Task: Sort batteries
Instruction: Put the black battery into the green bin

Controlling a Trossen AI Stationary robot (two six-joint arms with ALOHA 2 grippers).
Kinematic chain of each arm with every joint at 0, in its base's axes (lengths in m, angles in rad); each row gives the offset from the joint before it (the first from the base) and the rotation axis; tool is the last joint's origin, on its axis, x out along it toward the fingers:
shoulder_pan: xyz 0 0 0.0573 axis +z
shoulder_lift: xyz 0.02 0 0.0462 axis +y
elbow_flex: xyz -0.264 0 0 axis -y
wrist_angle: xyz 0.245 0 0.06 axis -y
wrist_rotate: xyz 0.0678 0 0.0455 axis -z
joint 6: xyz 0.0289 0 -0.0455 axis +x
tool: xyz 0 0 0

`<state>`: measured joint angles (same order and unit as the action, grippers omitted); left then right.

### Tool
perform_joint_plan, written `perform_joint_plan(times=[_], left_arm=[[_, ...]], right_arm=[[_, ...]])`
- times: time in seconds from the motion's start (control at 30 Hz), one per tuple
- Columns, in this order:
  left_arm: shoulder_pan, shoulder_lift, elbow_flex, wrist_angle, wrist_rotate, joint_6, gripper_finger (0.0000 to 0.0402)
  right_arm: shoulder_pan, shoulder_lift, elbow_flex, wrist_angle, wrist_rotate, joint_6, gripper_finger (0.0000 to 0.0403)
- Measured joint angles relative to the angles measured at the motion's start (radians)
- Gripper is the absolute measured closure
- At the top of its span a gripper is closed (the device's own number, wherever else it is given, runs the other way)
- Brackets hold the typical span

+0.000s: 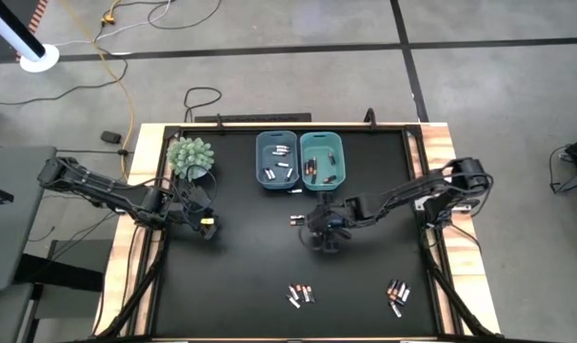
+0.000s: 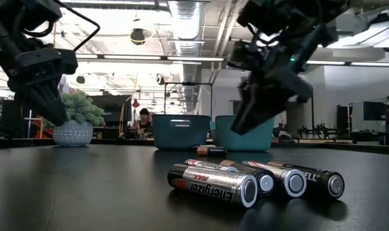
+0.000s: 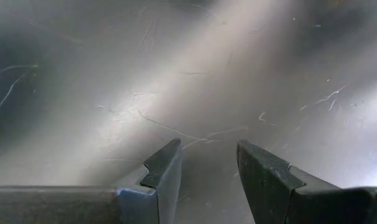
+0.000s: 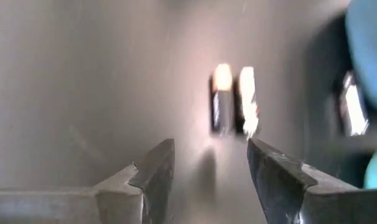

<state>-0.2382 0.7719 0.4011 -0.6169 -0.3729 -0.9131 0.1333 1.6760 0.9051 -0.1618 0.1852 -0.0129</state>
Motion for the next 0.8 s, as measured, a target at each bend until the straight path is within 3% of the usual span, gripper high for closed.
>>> perform_joint_plan(times=[0.17,0.43,0.8], left_arm=[[0.000,0.000,0.000,0.003,-0.003,-0.006,0.0253],[0.000,0.000,0.000,0.004,-0.006,-0.038,0.0253],[0.000,0.000,0.000,0.003,-0.021,-0.034,0.0253]], right_arm=[[-0.032,0.068,0.000,0.131,-0.002,-0.123,0.0184],[-0.050,0.124,0.001,0.259,-0.036,-0.122,0.0184],[-0.058,0.150,0.001,0.265,-0.111,-0.124,0.0185]])
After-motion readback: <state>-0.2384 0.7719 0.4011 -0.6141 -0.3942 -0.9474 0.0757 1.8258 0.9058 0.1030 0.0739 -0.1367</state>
